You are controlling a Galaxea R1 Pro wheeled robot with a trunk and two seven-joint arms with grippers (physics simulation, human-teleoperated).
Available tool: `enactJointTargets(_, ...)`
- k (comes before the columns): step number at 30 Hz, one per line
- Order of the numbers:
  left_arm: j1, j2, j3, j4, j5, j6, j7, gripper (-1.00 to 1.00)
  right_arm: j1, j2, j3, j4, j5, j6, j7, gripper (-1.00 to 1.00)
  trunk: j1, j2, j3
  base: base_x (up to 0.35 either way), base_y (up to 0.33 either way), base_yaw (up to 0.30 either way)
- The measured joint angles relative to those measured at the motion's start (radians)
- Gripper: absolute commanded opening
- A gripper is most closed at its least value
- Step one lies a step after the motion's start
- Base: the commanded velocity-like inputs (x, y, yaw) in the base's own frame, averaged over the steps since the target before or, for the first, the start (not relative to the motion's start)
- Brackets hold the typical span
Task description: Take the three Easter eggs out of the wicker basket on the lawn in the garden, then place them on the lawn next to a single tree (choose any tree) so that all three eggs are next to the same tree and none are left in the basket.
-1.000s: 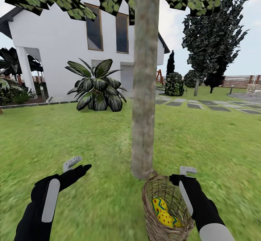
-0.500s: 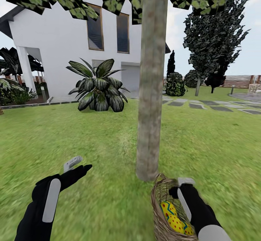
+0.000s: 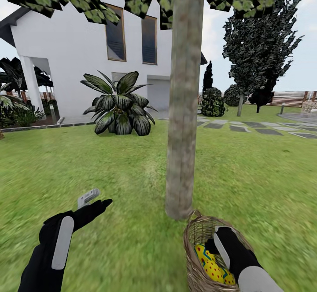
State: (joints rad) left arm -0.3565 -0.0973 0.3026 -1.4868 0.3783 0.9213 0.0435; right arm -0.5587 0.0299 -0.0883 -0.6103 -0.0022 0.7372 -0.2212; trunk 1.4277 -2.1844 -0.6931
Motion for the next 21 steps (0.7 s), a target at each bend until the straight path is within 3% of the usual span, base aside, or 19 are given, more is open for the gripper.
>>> enactJointTargets(4,0.000,0.000,-0.003,-0.001,0.000,0.000,0.003,1.00,-0.001,0.000,0.000,0.001,0.000,0.000,0.001,1.00,0.015,-0.028,-0.012,0.000,0.000,0.000)
enactJointTargets(9,0.000,0.000,-0.049,-0.002,0.000,0.000,0.005,1.00,-0.001,0.000,0.000,0.002,-0.001,0.001,0.005,1.00,0.034,-0.063,-0.028,0.000,0.000,0.000)
enactJointTargets(13,0.000,0.000,-0.058,-0.002,-0.001,0.000,0.006,1.00,-0.006,-0.002,-0.002,0.007,-0.002,0.003,0.006,1.00,0.050,-0.091,-0.041,0.000,0.000,0.000)
enactJointTargets(17,0.000,0.000,-0.060,-0.001,-0.003,0.000,0.006,1.00,-0.050,-0.024,-0.006,0.049,-0.003,0.008,0.006,1.00,0.065,-0.119,-0.053,0.000,0.000,0.000)
enactJointTargets(18,0.000,0.000,-0.060,0.000,-0.003,0.000,0.006,1.00,-0.098,-0.038,-0.007,0.105,-0.003,0.009,0.006,1.00,0.069,-0.126,-0.056,0.000,0.000,0.000)
enactJointTargets(21,0.000,0.000,-0.060,-0.001,-0.003,0.000,0.006,1.00,-0.153,-0.048,-0.006,0.166,-0.005,0.010,0.007,1.00,0.080,-0.147,-0.066,0.000,0.000,0.000)
